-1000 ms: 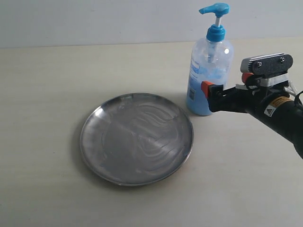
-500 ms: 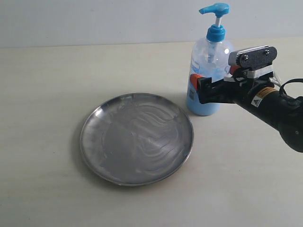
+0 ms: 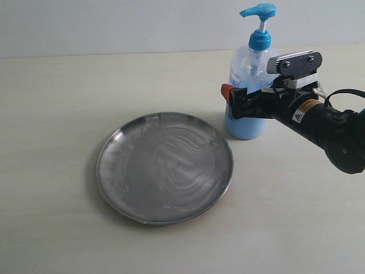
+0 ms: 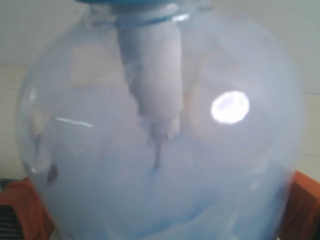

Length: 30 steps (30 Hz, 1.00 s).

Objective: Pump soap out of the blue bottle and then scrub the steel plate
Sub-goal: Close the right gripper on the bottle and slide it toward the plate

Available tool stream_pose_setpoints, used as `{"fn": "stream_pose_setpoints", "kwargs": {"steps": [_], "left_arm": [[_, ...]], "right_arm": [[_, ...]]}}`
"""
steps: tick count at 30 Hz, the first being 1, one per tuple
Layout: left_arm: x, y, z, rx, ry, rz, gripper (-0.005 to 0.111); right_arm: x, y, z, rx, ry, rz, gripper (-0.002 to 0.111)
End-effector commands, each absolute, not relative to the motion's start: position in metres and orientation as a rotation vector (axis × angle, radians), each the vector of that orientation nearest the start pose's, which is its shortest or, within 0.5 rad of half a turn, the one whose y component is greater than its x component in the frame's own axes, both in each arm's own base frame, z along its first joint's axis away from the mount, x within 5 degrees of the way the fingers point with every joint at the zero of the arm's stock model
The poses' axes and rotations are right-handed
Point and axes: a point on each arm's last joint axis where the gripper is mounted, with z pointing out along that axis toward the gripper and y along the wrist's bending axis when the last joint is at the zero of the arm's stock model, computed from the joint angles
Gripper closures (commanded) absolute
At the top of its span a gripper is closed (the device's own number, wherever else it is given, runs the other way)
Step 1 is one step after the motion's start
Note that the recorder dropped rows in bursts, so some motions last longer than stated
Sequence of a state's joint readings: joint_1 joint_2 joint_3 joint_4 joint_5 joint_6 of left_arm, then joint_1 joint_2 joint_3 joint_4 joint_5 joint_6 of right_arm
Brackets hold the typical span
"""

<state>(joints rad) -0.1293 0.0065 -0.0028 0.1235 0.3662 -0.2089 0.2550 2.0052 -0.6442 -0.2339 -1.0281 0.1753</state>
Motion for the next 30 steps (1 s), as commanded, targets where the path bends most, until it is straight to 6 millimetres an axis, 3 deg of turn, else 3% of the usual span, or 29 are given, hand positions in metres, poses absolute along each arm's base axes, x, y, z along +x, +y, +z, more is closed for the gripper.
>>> {"fn": "stream_pose_setpoints", "kwargs": {"steps": [1, 4, 6, 14, 19, 30], "left_arm": [[0.0532, -0.0027, 0.1813, -0.001, 1.839, -0.114, 0.107], [0.0532, -0.0027, 0.1813, -0.001, 1.839, -0.114, 0.107], [0.0532, -0.0027, 0.1813, -0.001, 1.839, -0.114, 0.107], [0.0532, -0.0027, 0.1813, -0.001, 1.839, -0.114, 0.107], [0.0532, -0.0027, 0.1813, -0.001, 1.839, -0.114, 0.107], [0.0532, -0.0027, 0.1813, -0.001, 1.839, -0.114, 0.107]], "right_arm": [[0.3217, 0.1041, 0.1044, -0.332, 1.807, 0.414, 0.004], [0.3218, 0.1039, 0.1038, -0.329, 1.809, 0.413, 0.009], [0.322, 0.1035, 0.1038, -0.324, 1.809, 0.409, 0.018], [0.3236, 0.1004, 0.1041, -0.351, 1.795, 0.332, 0.082], [0.3262, 0.1009, 0.1065, -0.404, 1.762, 0.286, 0.108], [0.331, 0.1095, 0.1124, -0.597, 1.673, 0.236, 0.108]]}}
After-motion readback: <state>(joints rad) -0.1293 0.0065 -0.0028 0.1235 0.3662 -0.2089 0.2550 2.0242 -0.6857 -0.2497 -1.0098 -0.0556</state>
